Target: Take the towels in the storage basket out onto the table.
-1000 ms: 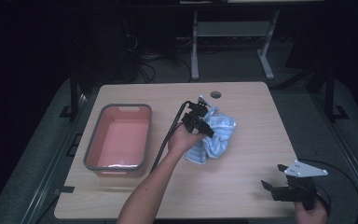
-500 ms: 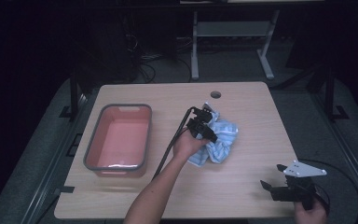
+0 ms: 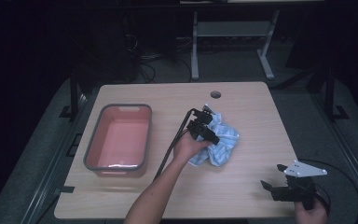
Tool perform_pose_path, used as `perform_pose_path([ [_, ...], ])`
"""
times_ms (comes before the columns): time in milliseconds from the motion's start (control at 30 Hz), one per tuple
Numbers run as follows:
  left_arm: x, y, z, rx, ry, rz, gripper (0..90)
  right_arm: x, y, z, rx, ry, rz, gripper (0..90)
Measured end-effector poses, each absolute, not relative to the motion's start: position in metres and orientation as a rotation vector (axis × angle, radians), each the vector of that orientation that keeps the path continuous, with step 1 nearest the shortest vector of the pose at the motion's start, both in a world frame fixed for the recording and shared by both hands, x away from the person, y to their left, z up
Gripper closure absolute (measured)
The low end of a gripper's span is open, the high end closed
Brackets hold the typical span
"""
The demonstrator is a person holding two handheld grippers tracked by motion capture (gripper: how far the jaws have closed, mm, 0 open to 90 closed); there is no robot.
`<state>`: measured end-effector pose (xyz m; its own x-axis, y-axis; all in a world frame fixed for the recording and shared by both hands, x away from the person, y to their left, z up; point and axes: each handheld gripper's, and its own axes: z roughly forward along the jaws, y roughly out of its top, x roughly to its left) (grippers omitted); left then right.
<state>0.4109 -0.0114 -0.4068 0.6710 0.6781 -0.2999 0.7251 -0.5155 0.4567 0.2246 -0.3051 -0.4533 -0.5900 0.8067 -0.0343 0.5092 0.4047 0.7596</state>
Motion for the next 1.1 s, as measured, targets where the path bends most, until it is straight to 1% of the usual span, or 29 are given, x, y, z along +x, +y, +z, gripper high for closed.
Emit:
perform_pose_path([
  [233,0.407,-0.003,-0.406,2.28,1.083,-0.141,42.3,0.226,-0.301,-0.454,1.124,2.275,1.016,13.7],
  [367,0.405,0.003,-0.403,2.244,1.08,-0.146,39.6,0.227,-0.298,-0.453,1.121,2.281,1.01,13.7],
  [700,0.399,0.018,-0.394,2.197,1.066,-0.139,35.8,0.229,-0.298,-0.454,1.126,2.281,0.998,13.7],
  [933,0.39,0.029,-0.39,2.158,1.053,-0.144,35.3,0.23,-0.297,-0.455,1.135,2.289,0.989,13.7],
  [1100,0.387,0.033,-0.388,2.159,1.035,-0.139,35.3,0.232,-0.295,-0.455,1.126,2.292,0.987,13.7],
])
